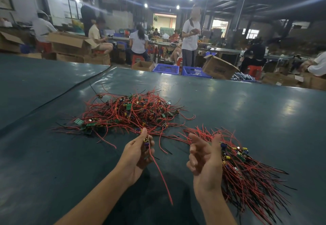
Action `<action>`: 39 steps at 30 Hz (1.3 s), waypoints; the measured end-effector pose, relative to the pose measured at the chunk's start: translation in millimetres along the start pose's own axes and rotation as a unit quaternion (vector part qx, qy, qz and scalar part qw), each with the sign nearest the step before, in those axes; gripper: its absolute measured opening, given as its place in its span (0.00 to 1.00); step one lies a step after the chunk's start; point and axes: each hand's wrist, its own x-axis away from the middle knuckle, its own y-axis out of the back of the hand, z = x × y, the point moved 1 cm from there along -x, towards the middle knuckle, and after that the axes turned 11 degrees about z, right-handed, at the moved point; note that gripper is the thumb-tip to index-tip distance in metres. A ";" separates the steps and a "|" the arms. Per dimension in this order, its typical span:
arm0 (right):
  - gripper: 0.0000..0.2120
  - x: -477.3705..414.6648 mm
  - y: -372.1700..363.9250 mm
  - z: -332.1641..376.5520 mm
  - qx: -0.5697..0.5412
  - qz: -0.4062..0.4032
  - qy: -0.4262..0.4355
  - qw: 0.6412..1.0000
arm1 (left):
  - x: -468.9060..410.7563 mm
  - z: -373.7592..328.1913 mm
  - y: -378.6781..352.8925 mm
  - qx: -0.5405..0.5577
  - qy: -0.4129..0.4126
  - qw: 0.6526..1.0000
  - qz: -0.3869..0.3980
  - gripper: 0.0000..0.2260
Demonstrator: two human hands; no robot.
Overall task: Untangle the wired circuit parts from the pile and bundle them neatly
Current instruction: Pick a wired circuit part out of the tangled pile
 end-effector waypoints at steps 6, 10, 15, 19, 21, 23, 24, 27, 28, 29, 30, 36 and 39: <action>0.18 6.6 -14.9 -20.0 0.203 0.086 -0.106 0.970 | 2.7 9.3 -7.0 -0.161 0.026 0.982 0.091 0.22; 0.12 9.8 -22.4 -26.9 0.191 0.117 -0.113 0.968 | 4.4 14.8 -14.4 -0.182 0.036 0.976 0.113 0.24; 0.11 9.0 -22.7 -20.9 0.139 0.065 -0.132 0.979 | 3.3 11.0 -10.5 -0.098 0.104 0.978 0.149 0.20; 0.15 6.6 -17.4 -9.2 0.024 0.011 -0.130 0.991 | 7.3 9.9 -9.9 0.001 0.087 0.974 0.209 0.13; 0.14 5.9 -16.2 -6.3 -0.006 0.001 -0.135 0.991 | 9.8 16.2 -12.8 -0.071 0.057 0.970 0.226 0.12; 0.15 6.9 -16.6 -7.0 0.004 0.013 -0.135 0.991 | 13.6 22.3 -17.6 -0.155 0.020 0.957 0.243 0.11; 0.15 7.9 -17.5 -7.7 0.014 0.024 -0.130 0.991 | 15.7 24.0 -19.3 -0.178 0.002 0.953 0.246 0.13; 0.15 9.7 -23.1 -10.6 0.062 0.043 -0.117 0.990 | 20.1 23.6 -24.6 -0.209 -0.038 0.949 0.232 0.18; 0.15 10.1 -23.9 -12.1 0.079 0.046 -0.107 0.990 | 20.7 23.0 -26.1 -0.213 -0.045 0.951 0.217 0.21; 0.15 10.7 -24.9 -13.2 0.093 0.049 -0.094 0.990 | 20.6 22.9 -27.5 -0.216 -0.051 0.955 0.196 0.23; 0.14 10.9 -25.5 -14.4 0.101 0.055 -0.086 0.990 | 20.5 22.4 -28.5 -0.217 -0.057 0.959 0.172 0.25; 0.13 6.0 -19.1 -15.5 0.109 0.019 -0.119 0.987 | 18.5 14.8 -27.3 -0.245 -0.058 0.958 0.140 0.19; 0.12 -1.5 -7.7 -7.8 0.066 -0.037 -0.123 0.990 | 18.7 8.0 -27.3 -0.249 -0.061 0.955 0.151 0.20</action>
